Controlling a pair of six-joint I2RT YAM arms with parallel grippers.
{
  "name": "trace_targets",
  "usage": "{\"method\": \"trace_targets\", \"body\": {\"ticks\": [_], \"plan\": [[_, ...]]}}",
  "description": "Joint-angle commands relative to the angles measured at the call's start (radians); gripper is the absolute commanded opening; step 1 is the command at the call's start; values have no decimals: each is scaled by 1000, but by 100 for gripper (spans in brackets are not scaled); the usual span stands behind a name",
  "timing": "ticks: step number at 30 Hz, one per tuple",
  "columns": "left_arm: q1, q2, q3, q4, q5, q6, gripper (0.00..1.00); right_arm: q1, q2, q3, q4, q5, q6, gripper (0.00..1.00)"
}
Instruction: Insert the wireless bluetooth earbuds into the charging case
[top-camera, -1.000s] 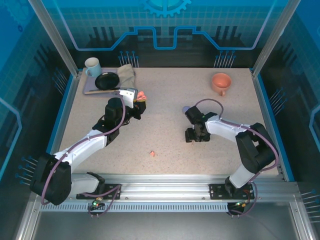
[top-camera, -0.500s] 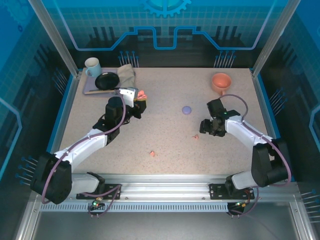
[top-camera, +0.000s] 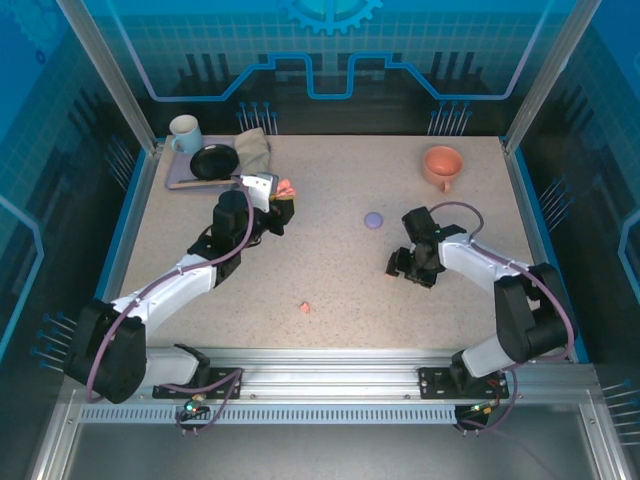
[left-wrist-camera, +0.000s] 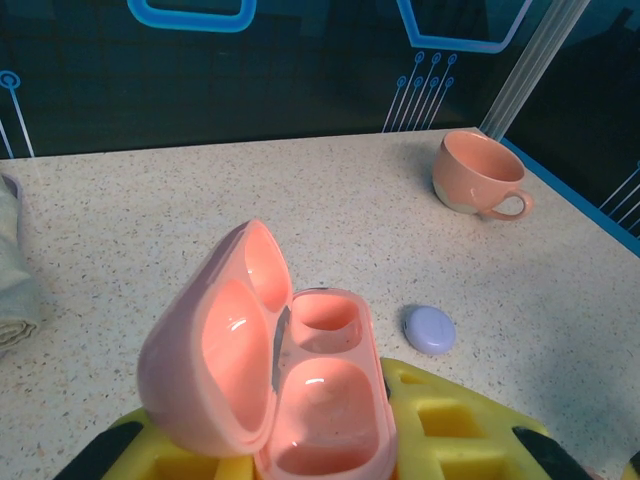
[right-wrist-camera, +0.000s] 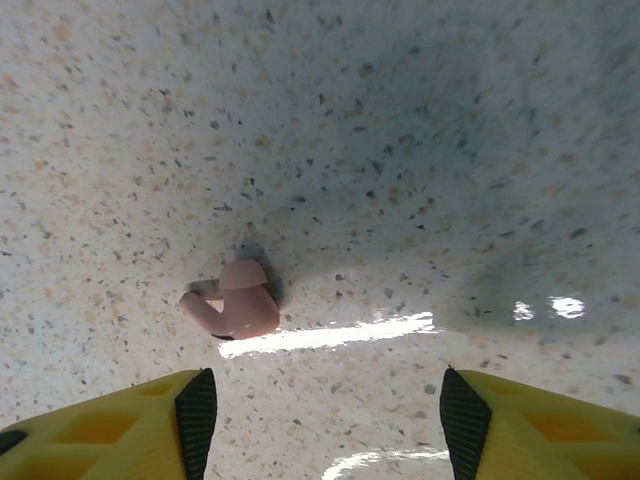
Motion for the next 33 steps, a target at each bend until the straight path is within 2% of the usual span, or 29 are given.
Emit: {"method": "trace_targets", "body": {"ticks": [1,14,20,33], "plan": [[8,6,37,3,29,-16,0,20,22,1,34,-38,103,62],[7,7,21,9,35,-26,0,36,62,-25,90,-31,433,50],[8,7,16,15,35,-27,0,46,81,-53,137,-29,560,48],[7,11,11,25,38,-29,0,50,118,-13,125,-11,552,38]]}}
